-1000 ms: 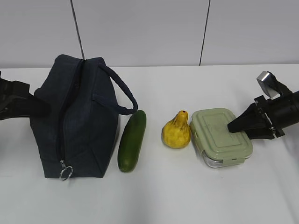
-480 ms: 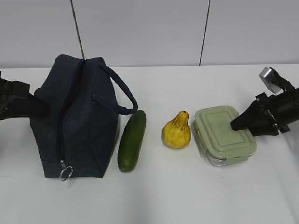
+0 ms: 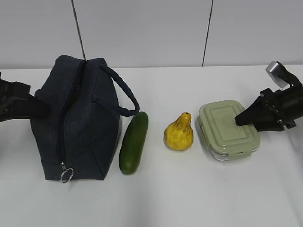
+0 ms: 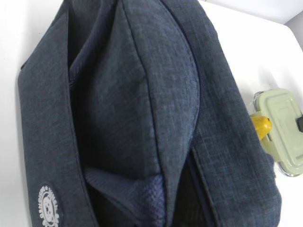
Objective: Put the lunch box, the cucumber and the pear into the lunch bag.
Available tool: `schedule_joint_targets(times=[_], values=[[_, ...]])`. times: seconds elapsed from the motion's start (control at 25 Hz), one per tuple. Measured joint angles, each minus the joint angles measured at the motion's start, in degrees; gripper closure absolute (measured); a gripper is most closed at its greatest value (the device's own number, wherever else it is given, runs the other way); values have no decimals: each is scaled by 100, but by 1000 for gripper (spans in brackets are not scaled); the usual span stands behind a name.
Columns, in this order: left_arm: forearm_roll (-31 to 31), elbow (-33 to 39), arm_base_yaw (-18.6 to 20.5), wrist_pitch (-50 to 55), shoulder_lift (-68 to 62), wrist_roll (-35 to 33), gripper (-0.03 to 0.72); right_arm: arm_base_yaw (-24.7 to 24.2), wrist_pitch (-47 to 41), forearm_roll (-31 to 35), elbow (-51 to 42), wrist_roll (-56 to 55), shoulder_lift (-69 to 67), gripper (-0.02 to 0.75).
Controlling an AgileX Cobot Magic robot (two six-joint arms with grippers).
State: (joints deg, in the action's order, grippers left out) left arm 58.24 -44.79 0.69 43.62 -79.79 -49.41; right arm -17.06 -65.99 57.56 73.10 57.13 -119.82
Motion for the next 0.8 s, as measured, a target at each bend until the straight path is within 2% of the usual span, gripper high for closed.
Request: schedule_joint_targets(times=[0.8], values=[[0, 0, 0, -17, 0, 0, 686, 0, 22, 234, -7, -420, 83, 391]])
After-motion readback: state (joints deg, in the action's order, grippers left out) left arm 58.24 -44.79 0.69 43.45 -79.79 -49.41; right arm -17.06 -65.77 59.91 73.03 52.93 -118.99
